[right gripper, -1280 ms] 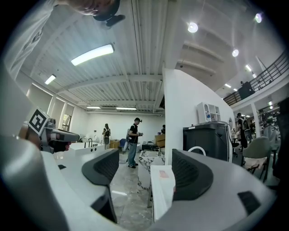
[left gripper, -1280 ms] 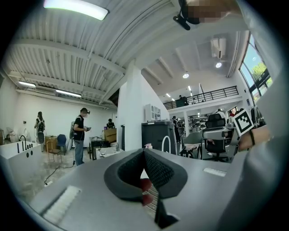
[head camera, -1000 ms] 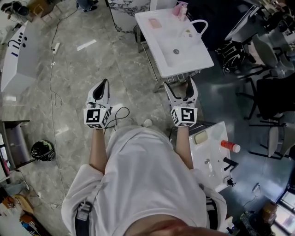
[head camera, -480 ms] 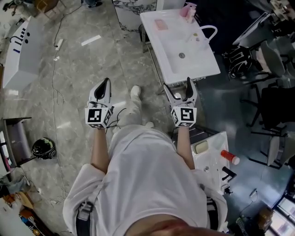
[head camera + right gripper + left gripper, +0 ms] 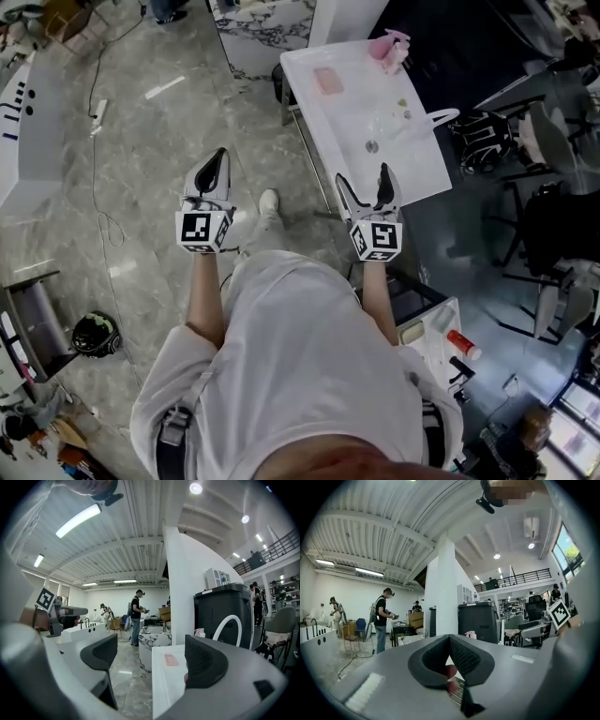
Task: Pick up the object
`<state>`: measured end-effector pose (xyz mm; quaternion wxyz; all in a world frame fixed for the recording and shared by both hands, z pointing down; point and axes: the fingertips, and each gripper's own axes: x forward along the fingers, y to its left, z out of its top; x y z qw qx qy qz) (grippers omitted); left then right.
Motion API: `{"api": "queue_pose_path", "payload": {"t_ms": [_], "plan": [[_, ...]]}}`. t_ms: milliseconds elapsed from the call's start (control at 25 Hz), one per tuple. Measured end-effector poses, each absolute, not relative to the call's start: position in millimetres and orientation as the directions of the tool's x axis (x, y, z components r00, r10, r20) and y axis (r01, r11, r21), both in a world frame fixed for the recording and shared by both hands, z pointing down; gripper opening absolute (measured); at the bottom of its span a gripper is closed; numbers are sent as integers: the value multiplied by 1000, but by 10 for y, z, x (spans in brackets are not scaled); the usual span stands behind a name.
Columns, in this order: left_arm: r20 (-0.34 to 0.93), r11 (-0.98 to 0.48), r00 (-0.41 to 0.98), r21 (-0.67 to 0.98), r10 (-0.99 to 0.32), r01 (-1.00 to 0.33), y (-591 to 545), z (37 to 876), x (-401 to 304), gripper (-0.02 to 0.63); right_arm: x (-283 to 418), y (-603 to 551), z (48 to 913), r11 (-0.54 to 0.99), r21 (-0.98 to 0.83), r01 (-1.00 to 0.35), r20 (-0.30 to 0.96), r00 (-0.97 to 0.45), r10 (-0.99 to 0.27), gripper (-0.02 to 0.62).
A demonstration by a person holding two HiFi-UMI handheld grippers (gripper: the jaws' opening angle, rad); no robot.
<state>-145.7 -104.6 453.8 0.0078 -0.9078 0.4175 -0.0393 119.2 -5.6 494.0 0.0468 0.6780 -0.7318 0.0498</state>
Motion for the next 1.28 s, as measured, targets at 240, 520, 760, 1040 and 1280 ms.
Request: {"api": "queue_pose_path", "payload": {"t_ms": [240,520,760,1040,1280], "plan": [[72,-714,712,4,-698,-700,-2000,4617,-1347,-3,1198,-899,5089,8,-10,-1000,205,-10,-979,449],[88,-748,747,31,-659,-663,-2604,4723,-1106,-3,1278,-1646,5201,-3,15,-1000,267,7,-964,445],[126,-730,727,31,-675,-683,-2889,4786,-979,-3,1521,-2300,5504,23,13,-1000,325,-17,-946,445],[184,-680,675,42,-715,-732,-3078,4878,-1042,-3,1777,-2899,6150,64,-27,-998,447,-69,-892,445],[242,-613,602,36,-761,-790,-3122,4991,-1252,-3,2053,-3330,6843,41,-119,-992,557,-101,-824,446]]}}
